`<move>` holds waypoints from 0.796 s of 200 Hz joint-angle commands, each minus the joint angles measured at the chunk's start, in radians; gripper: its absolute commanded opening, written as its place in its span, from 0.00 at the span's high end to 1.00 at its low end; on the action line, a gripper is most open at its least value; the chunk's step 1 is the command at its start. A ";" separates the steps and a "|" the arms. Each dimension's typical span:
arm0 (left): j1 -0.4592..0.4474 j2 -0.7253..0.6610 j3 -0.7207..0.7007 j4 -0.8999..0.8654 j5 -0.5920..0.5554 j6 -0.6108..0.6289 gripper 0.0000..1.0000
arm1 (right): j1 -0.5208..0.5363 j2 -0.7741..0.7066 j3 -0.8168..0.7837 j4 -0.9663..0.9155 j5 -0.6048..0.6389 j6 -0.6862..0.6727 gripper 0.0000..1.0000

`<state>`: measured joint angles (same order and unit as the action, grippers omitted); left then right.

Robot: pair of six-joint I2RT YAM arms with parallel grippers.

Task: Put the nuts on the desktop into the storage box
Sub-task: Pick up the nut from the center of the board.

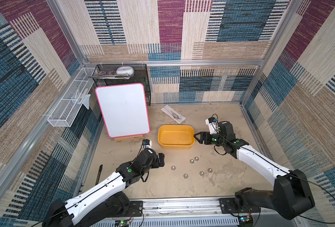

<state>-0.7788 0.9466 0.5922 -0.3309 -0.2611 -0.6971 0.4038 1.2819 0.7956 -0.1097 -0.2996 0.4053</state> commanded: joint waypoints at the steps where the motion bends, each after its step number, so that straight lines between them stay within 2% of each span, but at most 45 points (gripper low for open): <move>1: -0.032 0.013 0.021 -0.042 -0.054 0.030 0.00 | 0.077 -0.013 0.006 -0.206 0.185 -0.048 0.23; 25: -0.060 -0.016 0.026 -0.068 -0.081 0.032 0.00 | 0.149 0.016 0.049 -0.320 0.267 -0.045 0.29; 47: -0.081 -0.053 0.023 -0.103 -0.122 0.011 0.00 | 0.183 0.059 0.086 -0.388 0.291 -0.046 0.43; 84: -0.100 -0.102 0.009 -0.104 -0.125 0.000 0.00 | 0.225 0.135 0.143 -0.487 0.342 -0.071 0.51; 109: -0.105 -0.108 0.008 -0.106 -0.121 -0.005 0.00 | 0.246 0.209 0.151 -0.503 0.336 -0.076 0.55; 159: -0.114 -0.123 0.003 -0.107 -0.130 -0.005 0.00 | 0.275 0.292 0.178 -0.538 0.363 -0.090 0.55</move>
<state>-0.8909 0.8307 0.5964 -0.4221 -0.3706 -0.6998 0.6785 1.5539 0.9604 -0.6075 0.0349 0.3286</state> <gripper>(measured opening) 0.998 0.451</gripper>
